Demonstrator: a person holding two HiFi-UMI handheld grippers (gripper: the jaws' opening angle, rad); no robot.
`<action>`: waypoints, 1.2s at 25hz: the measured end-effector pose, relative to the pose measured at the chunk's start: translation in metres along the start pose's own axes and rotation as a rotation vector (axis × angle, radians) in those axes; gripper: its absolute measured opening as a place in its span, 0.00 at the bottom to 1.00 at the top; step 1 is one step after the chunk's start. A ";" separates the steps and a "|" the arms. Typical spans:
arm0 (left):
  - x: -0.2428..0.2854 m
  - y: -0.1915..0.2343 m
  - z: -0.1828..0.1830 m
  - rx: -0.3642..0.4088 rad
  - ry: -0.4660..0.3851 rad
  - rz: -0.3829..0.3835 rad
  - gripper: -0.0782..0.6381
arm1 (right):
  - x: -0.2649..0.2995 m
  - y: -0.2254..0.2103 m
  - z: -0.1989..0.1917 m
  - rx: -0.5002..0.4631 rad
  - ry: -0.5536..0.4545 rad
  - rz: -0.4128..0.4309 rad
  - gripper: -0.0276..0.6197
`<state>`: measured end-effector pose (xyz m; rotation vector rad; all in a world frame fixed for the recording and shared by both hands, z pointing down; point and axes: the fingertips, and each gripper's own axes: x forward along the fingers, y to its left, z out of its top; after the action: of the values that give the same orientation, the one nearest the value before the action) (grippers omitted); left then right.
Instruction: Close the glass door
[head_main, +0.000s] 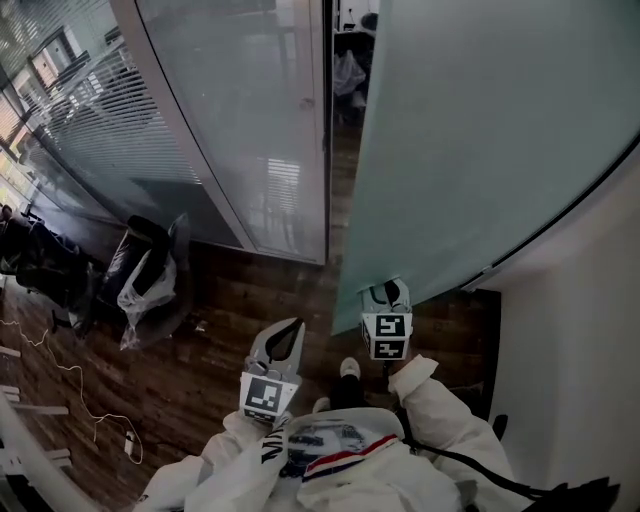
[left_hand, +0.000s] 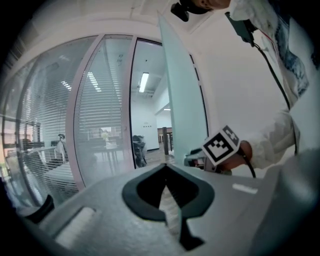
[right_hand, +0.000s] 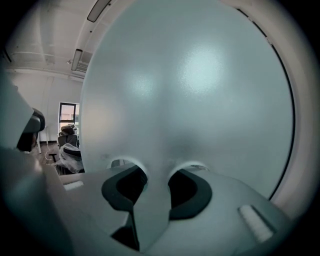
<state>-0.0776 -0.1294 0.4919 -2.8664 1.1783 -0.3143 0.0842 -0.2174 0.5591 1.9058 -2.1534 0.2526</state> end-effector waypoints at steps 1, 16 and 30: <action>0.005 0.001 0.002 0.018 -0.002 0.005 0.10 | 0.003 0.000 0.002 -0.002 -0.007 -0.005 0.24; 0.063 0.023 0.009 0.037 0.034 0.105 0.10 | 0.062 0.004 0.027 -0.014 -0.098 0.036 0.24; 0.102 0.036 0.018 0.004 0.060 0.192 0.10 | 0.104 0.002 0.047 -0.031 -0.085 0.061 0.24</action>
<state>-0.0278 -0.2276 0.4883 -2.7293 1.4481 -0.3964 0.0671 -0.3300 0.5455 1.8686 -2.2588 0.1514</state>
